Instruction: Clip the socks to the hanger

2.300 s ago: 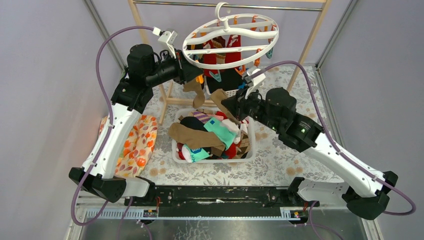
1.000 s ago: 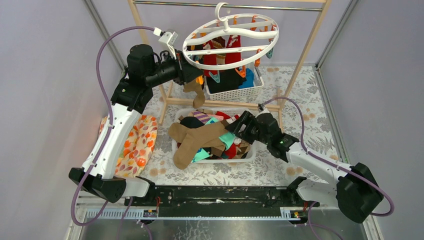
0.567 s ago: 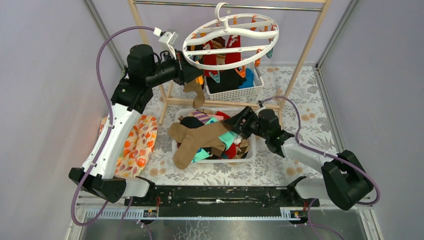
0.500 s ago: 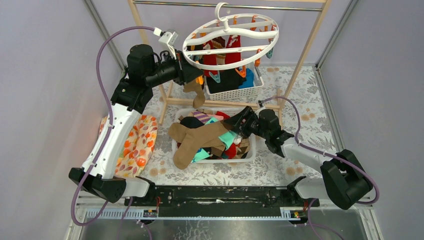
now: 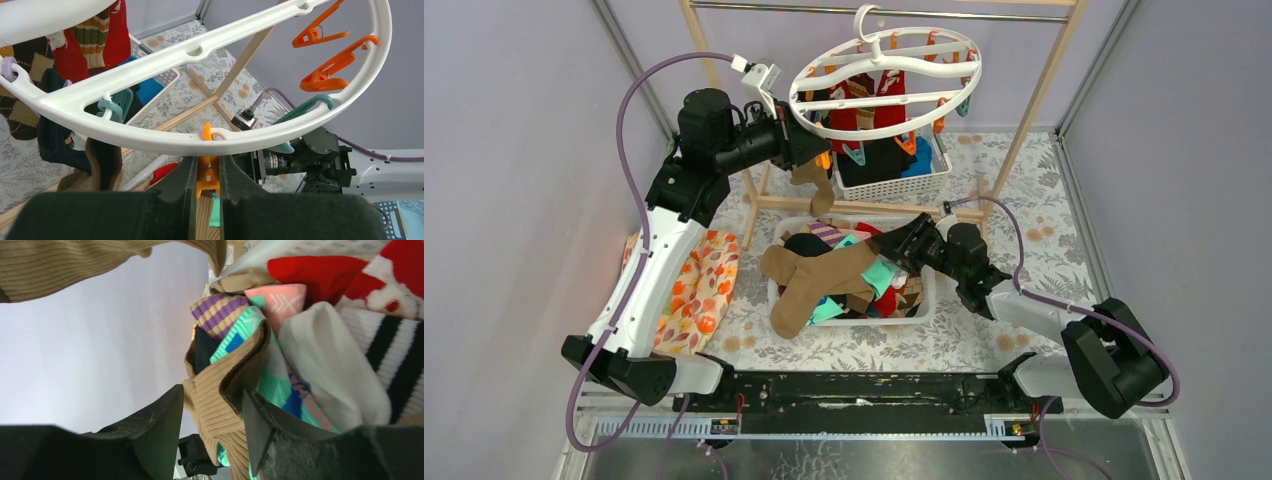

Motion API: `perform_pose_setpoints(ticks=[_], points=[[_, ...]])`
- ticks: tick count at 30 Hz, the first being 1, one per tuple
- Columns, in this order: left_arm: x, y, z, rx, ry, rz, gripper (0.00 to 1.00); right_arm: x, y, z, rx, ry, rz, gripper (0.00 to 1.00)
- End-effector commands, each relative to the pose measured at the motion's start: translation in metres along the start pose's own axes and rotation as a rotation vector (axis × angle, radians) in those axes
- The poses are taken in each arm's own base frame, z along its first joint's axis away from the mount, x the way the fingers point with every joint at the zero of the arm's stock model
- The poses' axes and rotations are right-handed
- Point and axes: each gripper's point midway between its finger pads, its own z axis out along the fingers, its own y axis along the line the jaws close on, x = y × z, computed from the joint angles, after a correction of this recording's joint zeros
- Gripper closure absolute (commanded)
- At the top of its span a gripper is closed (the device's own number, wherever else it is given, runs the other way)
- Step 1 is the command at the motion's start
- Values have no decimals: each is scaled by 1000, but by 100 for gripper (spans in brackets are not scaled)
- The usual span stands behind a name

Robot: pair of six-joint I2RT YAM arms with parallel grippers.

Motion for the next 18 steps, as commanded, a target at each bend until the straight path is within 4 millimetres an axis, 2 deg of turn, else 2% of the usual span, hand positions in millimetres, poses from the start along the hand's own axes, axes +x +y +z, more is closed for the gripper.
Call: perform_pose_setpoints(ticks=[1, 4, 8, 12, 15, 18], points=[[-6, -9, -10, 18, -21, 30, 100, -2, -8, 2, 17, -26, -30, 48], [-5, -8, -9, 19, -19, 27, 100, -1, -19, 4, 75, -41, -80, 55], [-4, -9, -9, 26, -17, 22, 100, -5, -23, 9, 116, -65, -122, 63], [-1, -8, -9, 25, -12, 26, 100, -5, -26, 15, 153, -65, -162, 67], [2, -7, -8, 26, -5, 17, 100, -5, -25, 16, 169, -82, -199, 81], [3, -9, -7, 35, -2, 1, 100, -15, -4, 9, 123, -137, -258, 98]])
